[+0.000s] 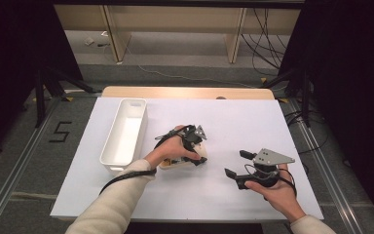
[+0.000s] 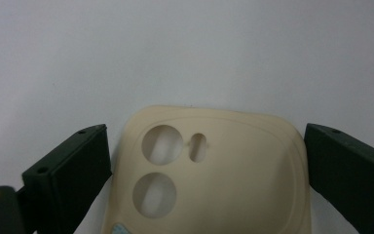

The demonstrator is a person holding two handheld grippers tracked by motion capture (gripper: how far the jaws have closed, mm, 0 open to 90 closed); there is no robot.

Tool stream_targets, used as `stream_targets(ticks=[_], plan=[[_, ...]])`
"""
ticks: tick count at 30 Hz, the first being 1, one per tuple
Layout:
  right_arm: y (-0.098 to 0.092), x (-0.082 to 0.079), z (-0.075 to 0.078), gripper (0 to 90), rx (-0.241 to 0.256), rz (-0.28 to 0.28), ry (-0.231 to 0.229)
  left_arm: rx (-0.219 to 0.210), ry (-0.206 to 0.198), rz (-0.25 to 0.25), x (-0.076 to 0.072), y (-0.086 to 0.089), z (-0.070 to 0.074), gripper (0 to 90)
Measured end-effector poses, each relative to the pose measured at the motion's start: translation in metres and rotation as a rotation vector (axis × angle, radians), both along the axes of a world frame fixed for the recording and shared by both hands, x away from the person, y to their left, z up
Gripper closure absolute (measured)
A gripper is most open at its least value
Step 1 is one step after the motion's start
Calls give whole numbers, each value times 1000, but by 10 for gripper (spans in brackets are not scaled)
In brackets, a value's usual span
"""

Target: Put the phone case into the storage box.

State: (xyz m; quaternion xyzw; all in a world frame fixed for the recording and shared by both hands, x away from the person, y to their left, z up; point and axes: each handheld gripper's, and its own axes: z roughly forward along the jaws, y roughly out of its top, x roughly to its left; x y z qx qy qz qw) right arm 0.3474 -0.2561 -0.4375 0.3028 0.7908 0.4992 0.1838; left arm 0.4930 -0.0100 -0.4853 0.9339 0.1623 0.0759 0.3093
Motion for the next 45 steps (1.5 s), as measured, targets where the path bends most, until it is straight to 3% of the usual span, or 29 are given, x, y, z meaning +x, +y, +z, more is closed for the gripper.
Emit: stream_targets(ticks=[17, 34, 45], plan=[[0, 0, 0, 153, 1, 3, 2, 10, 22, -27, 3, -2, 1, 71], [0, 0, 0, 153, -4, 2, 2, -18, 30, -15, 3, 2, -1, 87], [0, 0, 0, 153, -4, 3, 2, -11, 35, -2, 1, 2, 0, 101]])
